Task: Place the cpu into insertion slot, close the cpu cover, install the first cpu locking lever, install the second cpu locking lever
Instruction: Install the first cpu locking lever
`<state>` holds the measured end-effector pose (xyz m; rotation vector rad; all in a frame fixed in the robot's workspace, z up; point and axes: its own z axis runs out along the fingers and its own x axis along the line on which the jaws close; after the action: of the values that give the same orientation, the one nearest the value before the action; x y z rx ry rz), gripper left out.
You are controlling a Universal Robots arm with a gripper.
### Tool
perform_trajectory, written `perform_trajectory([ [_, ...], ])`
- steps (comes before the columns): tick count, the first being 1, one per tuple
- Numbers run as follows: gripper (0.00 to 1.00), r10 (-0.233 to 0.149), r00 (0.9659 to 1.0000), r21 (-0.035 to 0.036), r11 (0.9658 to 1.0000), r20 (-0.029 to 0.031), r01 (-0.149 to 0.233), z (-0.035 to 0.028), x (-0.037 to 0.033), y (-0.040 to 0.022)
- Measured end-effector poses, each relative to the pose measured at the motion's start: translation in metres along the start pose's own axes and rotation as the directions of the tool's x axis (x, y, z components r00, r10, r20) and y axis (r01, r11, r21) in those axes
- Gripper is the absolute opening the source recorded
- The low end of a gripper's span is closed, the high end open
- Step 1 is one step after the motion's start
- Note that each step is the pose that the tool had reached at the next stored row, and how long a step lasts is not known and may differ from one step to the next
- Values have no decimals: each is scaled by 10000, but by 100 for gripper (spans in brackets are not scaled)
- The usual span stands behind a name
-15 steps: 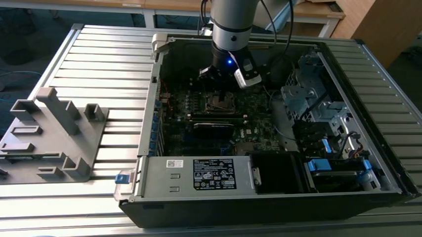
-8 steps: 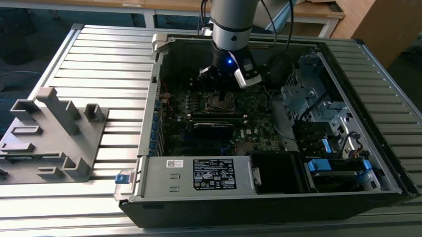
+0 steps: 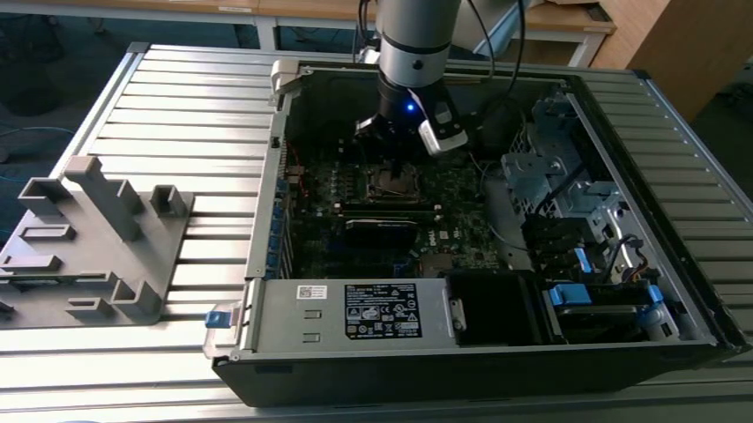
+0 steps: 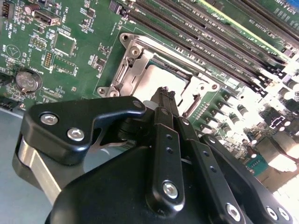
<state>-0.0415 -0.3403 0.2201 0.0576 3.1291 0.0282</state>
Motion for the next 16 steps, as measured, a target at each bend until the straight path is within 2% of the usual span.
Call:
perform_trajectory([
  [16,11,0,10000,0,10000,0,0,-236,-2,4],
])
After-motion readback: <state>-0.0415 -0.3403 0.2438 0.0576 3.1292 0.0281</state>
